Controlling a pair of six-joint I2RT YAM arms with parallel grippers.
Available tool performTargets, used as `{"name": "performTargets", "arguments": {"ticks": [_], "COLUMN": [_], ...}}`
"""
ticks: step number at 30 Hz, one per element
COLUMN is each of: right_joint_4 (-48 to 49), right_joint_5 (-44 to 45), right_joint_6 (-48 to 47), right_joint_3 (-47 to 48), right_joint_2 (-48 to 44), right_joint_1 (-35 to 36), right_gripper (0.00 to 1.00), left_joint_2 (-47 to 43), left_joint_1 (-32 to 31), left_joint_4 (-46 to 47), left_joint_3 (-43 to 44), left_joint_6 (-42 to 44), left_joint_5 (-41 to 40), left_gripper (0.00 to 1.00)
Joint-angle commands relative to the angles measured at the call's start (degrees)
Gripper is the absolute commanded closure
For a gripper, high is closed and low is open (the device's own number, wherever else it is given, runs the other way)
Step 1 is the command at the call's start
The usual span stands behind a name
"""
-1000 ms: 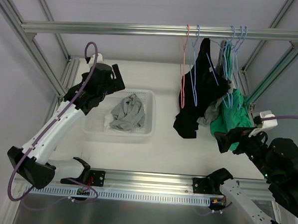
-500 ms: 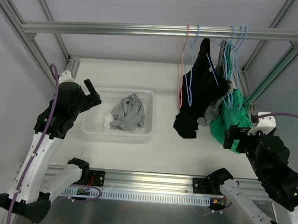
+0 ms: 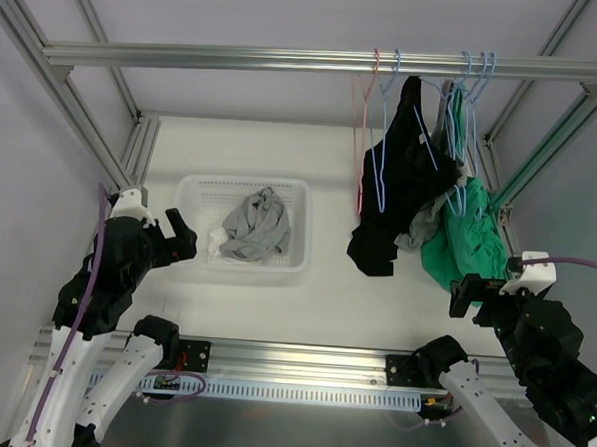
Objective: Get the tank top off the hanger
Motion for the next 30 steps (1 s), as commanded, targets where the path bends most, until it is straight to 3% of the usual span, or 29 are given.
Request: {"name": "performTargets", "arguments": {"ticks": [1,15,30], "right_joint_4": [1.8,3.9,5.1], "right_joint_5": [1.7,4.0,4.7], "right_joint_6": [0.8,0.5,-0.7], "right_joint_3": [-2.3,-4.2,-5.8], "right_joint_2": [0.2,1.8,3.3], "right_joint_1": [0.3,0.2,0.3], "right_gripper": [0.00,0.00,0.00], "left_joint_2": [-0.9,-9.4,-10.1], "left_joint_1": [0.3,0.5,0.4], "left_joint_4": [1.5,3.9,4.0], "left_joint_3": [-3.4,-6.1,-6.6], "left_joint_6": [3.4,2.8,2.7], "left_joint_5": [0.0,-1.8,-2.1], "left_gripper": [0.01,0.01,0.01]}}
